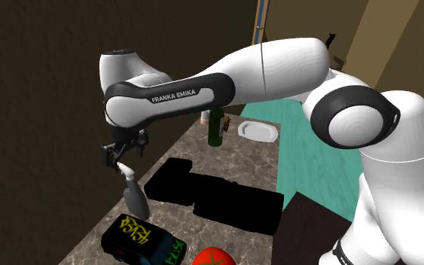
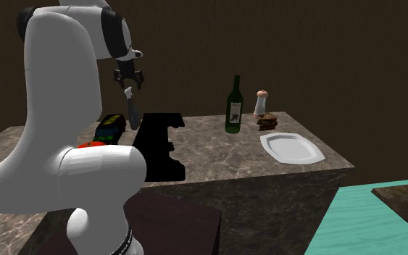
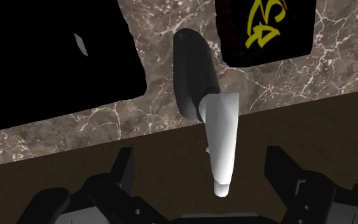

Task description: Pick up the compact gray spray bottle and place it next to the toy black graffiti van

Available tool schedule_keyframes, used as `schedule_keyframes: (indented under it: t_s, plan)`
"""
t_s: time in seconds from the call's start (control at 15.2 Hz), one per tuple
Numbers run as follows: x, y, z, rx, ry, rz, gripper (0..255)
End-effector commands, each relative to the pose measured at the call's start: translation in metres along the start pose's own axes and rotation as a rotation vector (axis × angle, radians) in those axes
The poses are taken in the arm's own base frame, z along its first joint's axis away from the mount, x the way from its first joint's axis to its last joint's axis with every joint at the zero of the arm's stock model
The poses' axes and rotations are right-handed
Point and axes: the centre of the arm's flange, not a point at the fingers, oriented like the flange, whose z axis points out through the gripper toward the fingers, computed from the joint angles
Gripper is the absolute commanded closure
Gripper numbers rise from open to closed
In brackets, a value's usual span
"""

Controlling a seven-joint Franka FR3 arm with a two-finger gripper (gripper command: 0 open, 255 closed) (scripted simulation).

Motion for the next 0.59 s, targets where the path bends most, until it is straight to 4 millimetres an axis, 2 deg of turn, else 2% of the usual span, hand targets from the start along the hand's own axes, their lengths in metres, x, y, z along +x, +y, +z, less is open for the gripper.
schedule_keyframes:
  t_s: [0.0,0.07,0.53]
  plan:
    - [-0.002,0.000,-0.023,0.000,-0.001,0.000,0]
    - [-0.002,0.000,-0.034,0.000,-0.001,0.000,0]
    - [-0.002,0.000,-0.034,0.000,-0.001,0.000,0]
